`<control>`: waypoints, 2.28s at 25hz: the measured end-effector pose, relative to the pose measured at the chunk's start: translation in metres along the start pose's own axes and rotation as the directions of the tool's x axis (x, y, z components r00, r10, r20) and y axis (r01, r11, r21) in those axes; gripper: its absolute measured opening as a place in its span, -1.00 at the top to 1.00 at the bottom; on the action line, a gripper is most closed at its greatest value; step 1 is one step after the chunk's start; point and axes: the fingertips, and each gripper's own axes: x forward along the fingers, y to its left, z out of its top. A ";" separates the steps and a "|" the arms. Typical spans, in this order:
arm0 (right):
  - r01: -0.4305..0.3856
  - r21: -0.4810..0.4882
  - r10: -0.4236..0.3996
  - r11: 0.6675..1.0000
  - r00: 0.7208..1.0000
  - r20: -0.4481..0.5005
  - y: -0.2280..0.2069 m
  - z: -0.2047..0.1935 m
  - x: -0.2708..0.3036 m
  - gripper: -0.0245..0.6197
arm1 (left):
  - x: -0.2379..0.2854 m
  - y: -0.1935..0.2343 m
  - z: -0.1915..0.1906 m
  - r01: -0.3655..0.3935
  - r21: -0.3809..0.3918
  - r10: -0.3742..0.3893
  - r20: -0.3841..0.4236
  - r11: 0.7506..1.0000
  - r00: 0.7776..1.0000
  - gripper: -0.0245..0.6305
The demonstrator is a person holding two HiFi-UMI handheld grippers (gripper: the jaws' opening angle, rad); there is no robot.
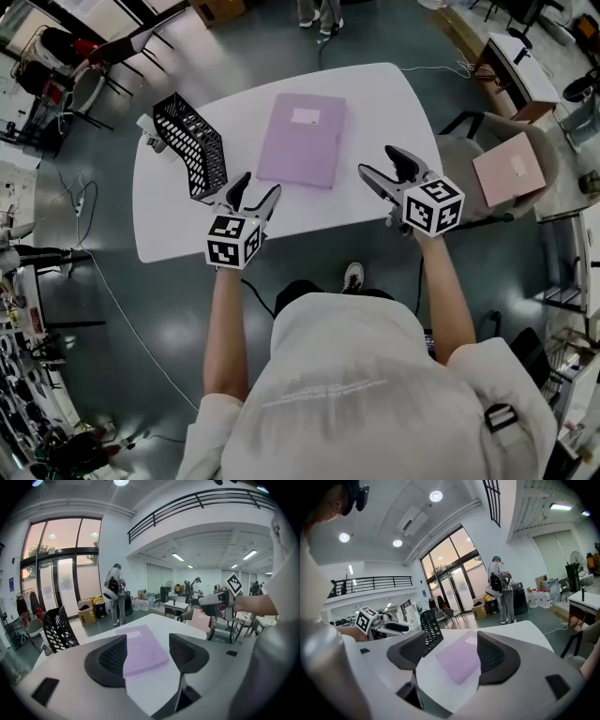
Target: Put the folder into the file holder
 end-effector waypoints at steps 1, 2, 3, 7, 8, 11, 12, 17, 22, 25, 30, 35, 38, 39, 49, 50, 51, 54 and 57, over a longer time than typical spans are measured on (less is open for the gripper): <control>-0.003 0.015 0.003 1.000 1.000 -0.006 -0.004 -0.002 0.004 -0.13 | 0.005 0.000 -0.005 0.003 -0.007 -0.003 -0.016 1.000 1.000 0.02; -0.006 0.029 0.006 1.000 1.000 -0.014 -0.007 -0.005 0.008 -0.13 | 0.009 0.001 -0.009 0.006 -0.013 -0.006 -0.033 1.000 0.999 0.02; -0.007 0.042 0.008 0.999 1.000 -0.024 -0.011 -0.008 0.012 -0.13 | 0.014 0.003 -0.014 0.008 -0.019 -0.009 -0.050 1.000 0.999 0.02; 0.007 0.095 0.000 0.995 0.997 -0.076 -0.029 -0.025 0.030 -0.14 | 0.040 0.014 -0.024 0.020 -0.052 -0.025 -0.091 0.998 0.996 0.02; 0.011 0.111 -0.002 0.994 0.996 -0.086 -0.033 -0.029 0.034 -0.14 | 0.047 0.018 -0.027 0.027 -0.063 -0.033 -0.097 0.998 0.995 0.02; 0.031 0.137 -0.015 0.990 0.993 -0.117 -0.046 -0.037 0.050 -0.15 | 0.071 0.029 -0.036 0.051 -0.089 -0.062 -0.120 0.995 0.991 0.02; 0.039 0.144 -0.021 0.989 0.992 -0.125 -0.052 -0.038 0.057 -0.14 | 0.080 0.034 -0.038 0.060 -0.095 -0.072 -0.127 0.994 0.989 0.02; 0.096 0.229 -0.050 0.969 0.979 -0.197 -0.079 -0.058 0.095 -0.16 | 0.123 0.069 -0.055 0.109 -0.161 -0.137 -0.176 0.981 0.975 0.02; 0.142 0.307 -0.055 0.941 0.960 -0.274 -0.094 -0.083 0.131 -0.16 | 0.166 0.109 -0.071 0.141 -0.242 -0.190 -0.190 0.960 0.963 0.00; 0.166 0.347 -0.051 0.923 0.947 -0.316 -0.096 -0.098 0.146 -0.16 | 0.185 0.125 -0.082 0.154 -0.279 -0.217 -0.209 0.948 0.954 -0.01; 0.214 0.393 -0.061 0.894 0.928 -0.367 -0.101 -0.121 0.160 -0.16 | 0.210 0.134 -0.096 0.181 -0.316 -0.262 -0.236 0.931 0.936 -0.04; 0.265 0.407 -0.094 0.874 0.915 -0.393 -0.114 -0.136 0.177 -0.16 | 0.233 0.143 -0.111 0.171 -0.342 -0.269 -0.265 0.924 0.926 -0.05; 0.310 0.391 -0.127 0.867 0.895 -0.428 -0.130 -0.150 0.177 -0.16 | 0.247 0.134 -0.116 0.178 -0.363 -0.285 -0.265 0.914 0.921 -0.05; 0.319 0.393 -0.133 0.862 0.892 -0.432 -0.135 -0.153 0.177 -0.16 | 0.252 0.131 -0.117 0.186 -0.370 -0.295 -0.264 0.910 0.918 -0.05; 0.291 0.405 -0.076 0.866 0.879 -0.471 -0.141 -0.177 0.193 -0.16 | 0.282 0.124 -0.132 0.220 -0.475 -0.372 -0.253 0.852 0.893 -0.17; 0.292 0.410 -0.070 0.864 0.877 -0.476 -0.142 -0.181 0.194 -0.16 | 0.283 0.123 -0.133 0.211 -0.493 -0.369 -0.249 0.844 0.895 -0.18; 0.294 0.417 -0.068 0.860 0.876 -0.477 -0.144 -0.183 0.193 -0.16 | 0.283 0.123 -0.134 0.201 -0.507 -0.364 -0.246 0.838 0.899 -0.19; 0.287 0.432 -0.056 0.855 0.879 -0.473 -0.144 -0.184 0.192 -0.12 | 0.279 0.124 -0.135 0.175 -0.526 -0.344 -0.242 0.832 0.907 -0.20; 0.271 0.438 -0.035 0.857 0.879 -0.475 -0.142 -0.183 0.194 -0.12 | 0.278 0.121 -0.136 0.178 -0.544 -0.358 -0.245 0.820 0.901 -0.19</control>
